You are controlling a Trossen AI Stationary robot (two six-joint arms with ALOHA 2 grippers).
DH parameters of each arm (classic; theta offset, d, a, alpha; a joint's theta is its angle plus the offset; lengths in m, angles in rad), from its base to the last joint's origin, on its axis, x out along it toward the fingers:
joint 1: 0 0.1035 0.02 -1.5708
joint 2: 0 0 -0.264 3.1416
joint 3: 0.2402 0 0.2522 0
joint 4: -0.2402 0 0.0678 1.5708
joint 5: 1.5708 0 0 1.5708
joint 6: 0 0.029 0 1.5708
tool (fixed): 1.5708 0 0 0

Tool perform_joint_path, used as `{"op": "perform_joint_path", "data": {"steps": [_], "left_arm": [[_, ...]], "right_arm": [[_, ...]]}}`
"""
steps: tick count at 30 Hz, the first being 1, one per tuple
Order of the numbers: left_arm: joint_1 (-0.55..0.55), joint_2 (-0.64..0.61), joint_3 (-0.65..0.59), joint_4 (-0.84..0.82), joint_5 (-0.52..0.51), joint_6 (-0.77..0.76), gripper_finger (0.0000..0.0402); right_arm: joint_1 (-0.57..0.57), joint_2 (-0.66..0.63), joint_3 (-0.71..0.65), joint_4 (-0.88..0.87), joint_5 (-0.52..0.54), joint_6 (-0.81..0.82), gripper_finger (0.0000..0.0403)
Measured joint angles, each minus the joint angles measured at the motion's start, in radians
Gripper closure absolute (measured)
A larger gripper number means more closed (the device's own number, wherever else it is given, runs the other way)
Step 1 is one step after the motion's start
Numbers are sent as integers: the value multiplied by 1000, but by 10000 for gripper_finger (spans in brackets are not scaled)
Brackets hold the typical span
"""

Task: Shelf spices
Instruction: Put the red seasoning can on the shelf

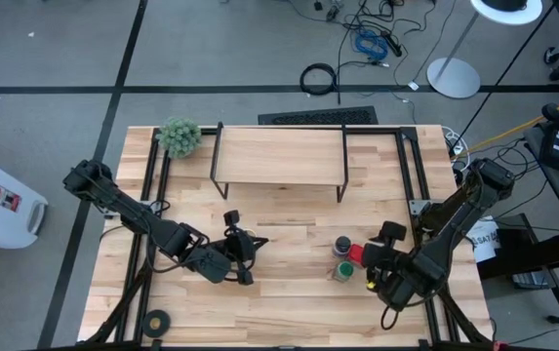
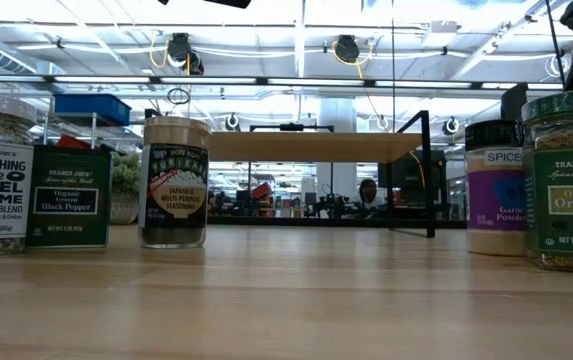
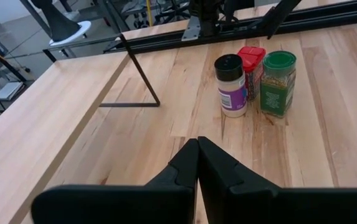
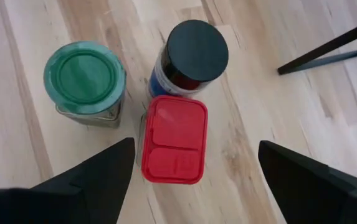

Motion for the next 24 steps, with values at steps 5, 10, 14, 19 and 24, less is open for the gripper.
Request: {"op": "perform_joint_path", "data": {"steps": [5, 10, 14, 19, 24], "left_arm": [[0, 0, 0, -1, 0, 0, 386], [-8, 0, 0, -1, 0, 0, 386], [-8, 0, 0, -1, 0, 0, 386], [-8, 0, 0, -1, 0, 0, 386], [-8, 0, 0, -1, 0, 0, 386]], "right_arm": [[0, 0, -43, 63, -41, 49, 73], [15, 0, -102, 179, -70, 60, 73], [18, 0, -102, 101, -55, 87, 73], [18, -11, -102, 108, -54, 81, 73], [17, -16, -130, 148, -54, 78, 73]]}}
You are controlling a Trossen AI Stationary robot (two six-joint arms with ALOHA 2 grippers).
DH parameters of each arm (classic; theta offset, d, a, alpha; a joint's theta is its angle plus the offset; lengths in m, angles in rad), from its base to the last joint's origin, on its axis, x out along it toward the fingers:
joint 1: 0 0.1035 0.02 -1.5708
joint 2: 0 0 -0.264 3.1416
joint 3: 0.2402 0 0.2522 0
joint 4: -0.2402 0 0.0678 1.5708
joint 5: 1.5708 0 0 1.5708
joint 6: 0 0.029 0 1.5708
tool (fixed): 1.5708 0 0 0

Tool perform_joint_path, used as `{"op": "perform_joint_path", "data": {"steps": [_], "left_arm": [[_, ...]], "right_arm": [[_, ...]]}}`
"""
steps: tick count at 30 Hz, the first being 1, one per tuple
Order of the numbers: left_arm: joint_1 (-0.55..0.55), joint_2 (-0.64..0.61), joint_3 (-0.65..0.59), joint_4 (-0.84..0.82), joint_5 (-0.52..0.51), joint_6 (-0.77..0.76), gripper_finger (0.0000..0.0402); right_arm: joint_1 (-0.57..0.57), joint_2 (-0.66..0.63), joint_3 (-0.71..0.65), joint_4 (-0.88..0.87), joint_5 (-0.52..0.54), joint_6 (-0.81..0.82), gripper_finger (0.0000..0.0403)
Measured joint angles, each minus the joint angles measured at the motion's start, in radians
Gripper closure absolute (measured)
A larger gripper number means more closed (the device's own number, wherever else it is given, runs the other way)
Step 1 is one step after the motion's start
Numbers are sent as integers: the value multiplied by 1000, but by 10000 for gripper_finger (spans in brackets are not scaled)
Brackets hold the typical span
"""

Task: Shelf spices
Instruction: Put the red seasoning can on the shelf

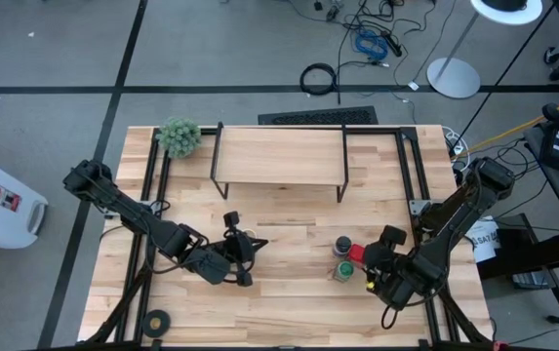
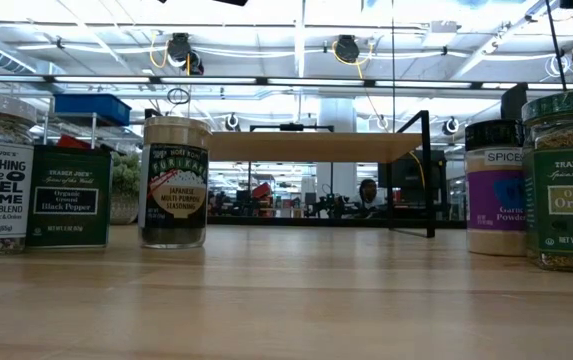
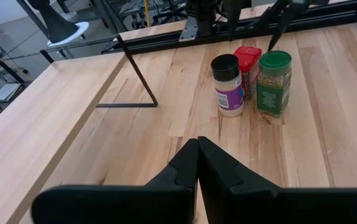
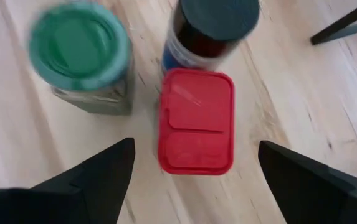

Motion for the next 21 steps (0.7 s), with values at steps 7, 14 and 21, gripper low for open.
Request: {"op": "perform_joint_path", "data": {"steps": [7, 14, 21], "left_arm": [[0, 0, 0, 0, 0, 0, 386], [0, 0, 0, 0, 0, 0, 386], [0, 0, 0, 0, 0, 0, 386]], "right_arm": [[-6, -18, -56, 41, 5, 20, 73], [-46, -36, -103, 105, -21, -50, 73], [-94, -41, -142, 190, -71, -134, 76]]}}
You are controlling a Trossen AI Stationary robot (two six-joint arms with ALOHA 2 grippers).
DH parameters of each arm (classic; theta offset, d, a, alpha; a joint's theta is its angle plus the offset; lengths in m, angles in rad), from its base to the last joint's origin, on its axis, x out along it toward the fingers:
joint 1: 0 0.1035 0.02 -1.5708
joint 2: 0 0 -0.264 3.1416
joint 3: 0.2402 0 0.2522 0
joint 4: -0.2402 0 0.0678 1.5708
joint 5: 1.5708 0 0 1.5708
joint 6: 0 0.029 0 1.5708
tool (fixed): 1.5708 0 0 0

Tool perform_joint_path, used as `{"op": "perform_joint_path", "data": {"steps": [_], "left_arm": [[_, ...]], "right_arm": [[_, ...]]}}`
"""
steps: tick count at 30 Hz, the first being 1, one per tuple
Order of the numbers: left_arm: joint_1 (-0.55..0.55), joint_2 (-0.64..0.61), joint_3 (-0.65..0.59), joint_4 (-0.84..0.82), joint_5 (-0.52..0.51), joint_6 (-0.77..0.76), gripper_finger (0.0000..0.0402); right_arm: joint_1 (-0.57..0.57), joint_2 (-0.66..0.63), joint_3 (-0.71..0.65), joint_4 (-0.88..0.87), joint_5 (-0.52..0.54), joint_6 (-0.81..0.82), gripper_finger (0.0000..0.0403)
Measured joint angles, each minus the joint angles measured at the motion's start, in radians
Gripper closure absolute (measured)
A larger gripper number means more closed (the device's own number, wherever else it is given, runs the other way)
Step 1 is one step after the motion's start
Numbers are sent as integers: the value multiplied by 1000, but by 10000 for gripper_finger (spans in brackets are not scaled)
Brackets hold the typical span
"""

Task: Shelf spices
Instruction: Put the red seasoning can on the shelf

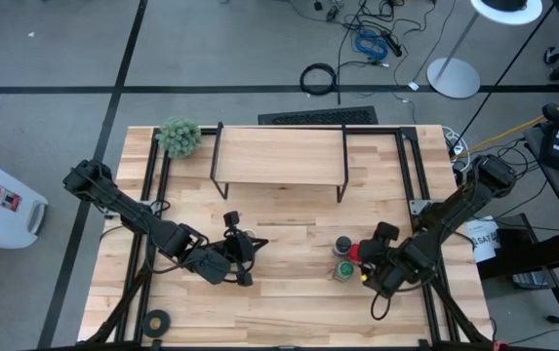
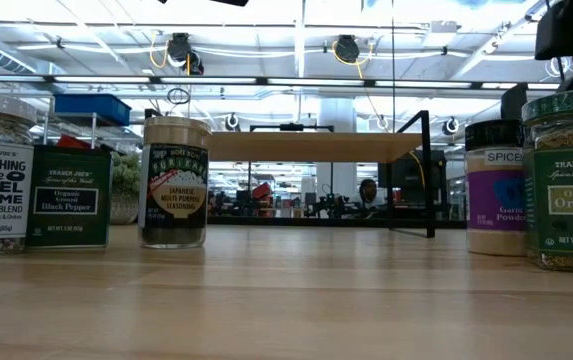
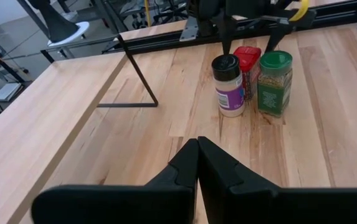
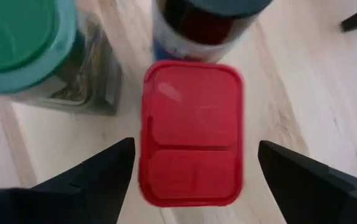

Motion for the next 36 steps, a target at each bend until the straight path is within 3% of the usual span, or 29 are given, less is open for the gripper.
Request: {"op": "perform_joint_path", "data": {"steps": [4, 25, 36], "left_arm": [[0, 0, 0, 0, 0, 1, 386], [0, 0, 0, -2, 0, 3, 386], [0, 0, 0, -2, 0, 3, 386]], "right_arm": [[-26, 0, -8, 51, -60, -49, 90], [-53, 0, -8, 88, -141, -115, 188], [-53, 0, -7, 87, -140, -105, 189]]}}
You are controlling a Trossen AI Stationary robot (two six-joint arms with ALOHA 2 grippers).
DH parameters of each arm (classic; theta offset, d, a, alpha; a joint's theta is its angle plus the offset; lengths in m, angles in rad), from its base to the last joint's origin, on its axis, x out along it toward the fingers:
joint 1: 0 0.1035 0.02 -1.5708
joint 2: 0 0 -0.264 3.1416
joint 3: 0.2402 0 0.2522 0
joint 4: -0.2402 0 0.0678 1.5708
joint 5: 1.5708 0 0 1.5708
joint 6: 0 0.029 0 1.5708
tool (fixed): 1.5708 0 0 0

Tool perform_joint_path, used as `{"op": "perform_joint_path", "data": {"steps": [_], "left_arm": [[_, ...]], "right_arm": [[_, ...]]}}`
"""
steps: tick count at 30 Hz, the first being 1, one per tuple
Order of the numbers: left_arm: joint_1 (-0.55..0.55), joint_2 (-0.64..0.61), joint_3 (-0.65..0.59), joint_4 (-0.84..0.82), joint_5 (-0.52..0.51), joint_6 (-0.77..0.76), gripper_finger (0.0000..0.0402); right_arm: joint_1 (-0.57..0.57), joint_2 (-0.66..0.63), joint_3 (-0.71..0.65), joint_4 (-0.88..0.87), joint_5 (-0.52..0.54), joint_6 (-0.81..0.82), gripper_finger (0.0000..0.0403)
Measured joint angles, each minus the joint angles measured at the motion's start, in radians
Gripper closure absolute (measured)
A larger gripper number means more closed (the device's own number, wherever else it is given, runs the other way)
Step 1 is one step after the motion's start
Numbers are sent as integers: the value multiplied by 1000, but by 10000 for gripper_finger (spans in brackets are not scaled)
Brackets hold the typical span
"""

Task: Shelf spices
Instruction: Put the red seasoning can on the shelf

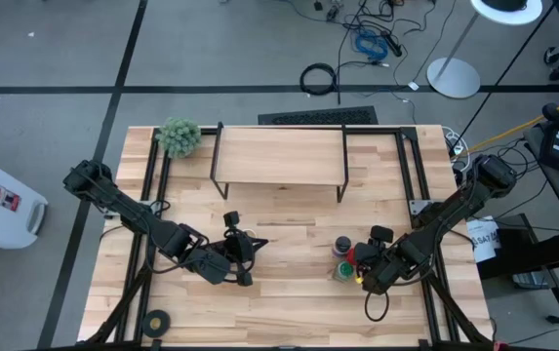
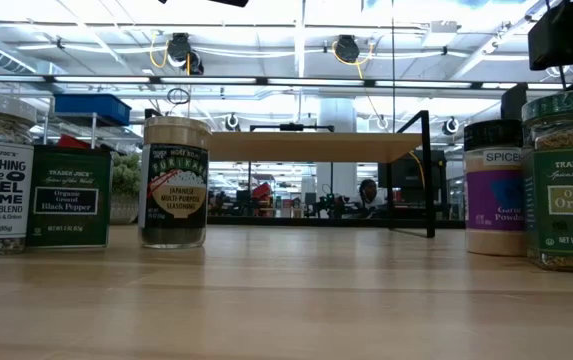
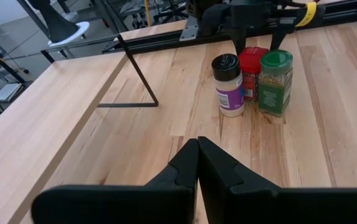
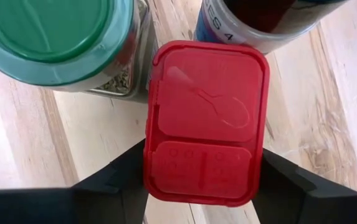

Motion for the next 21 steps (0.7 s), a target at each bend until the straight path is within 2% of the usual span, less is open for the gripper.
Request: {"op": "perform_joint_path", "data": {"steps": [10, 21], "left_arm": [[0, 0, 0, -2, 0, 0, 386], [0, 0, 0, -2, 0, 0, 386]], "right_arm": [[2, -9, 1, -35, -23, 58, 190], [2, -128, 1, -90, -29, 126, 190]]}}
